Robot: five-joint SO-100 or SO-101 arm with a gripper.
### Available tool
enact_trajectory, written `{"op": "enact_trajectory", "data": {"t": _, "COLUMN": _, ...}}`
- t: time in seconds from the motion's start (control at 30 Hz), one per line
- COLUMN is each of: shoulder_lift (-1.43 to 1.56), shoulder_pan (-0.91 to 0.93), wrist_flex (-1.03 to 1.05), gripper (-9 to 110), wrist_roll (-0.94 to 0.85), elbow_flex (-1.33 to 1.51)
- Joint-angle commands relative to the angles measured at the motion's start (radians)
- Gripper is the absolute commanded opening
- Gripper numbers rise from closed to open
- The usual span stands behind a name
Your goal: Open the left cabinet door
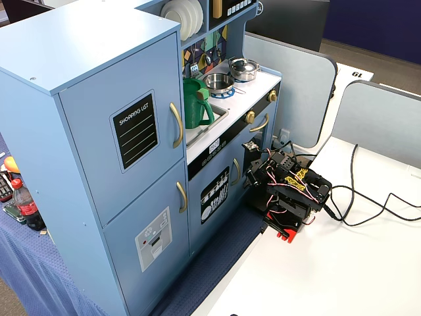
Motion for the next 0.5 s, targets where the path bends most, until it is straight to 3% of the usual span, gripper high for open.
{"op": "enact_trajectory", "data": {"t": 0.0, "shoulder_lift": -0.005, "shoulder_pan": 0.041, "wrist_flex": 0.198, "gripper": 0, "wrist_roll": -0.169, "elbow_flex": 0.005}}
{"op": "enact_trajectory", "data": {"t": 0.27, "shoulder_lift": -0.006, "shoulder_pan": 0.008, "wrist_flex": 0.186, "gripper": 0, "wrist_roll": -0.144, "elbow_flex": 0.005}}
{"op": "enact_trajectory", "data": {"t": 0.37, "shoulder_lift": -0.012, "shoulder_pan": -0.083, "wrist_flex": 0.034, "gripper": 1, "wrist_roll": -0.123, "elbow_flex": -0.018}}
{"op": "enact_trajectory", "data": {"t": 0.47, "shoulder_lift": -0.077, "shoulder_pan": -0.245, "wrist_flex": -0.262, "gripper": 3, "wrist_roll": -0.092, "elbow_flex": -0.155}}
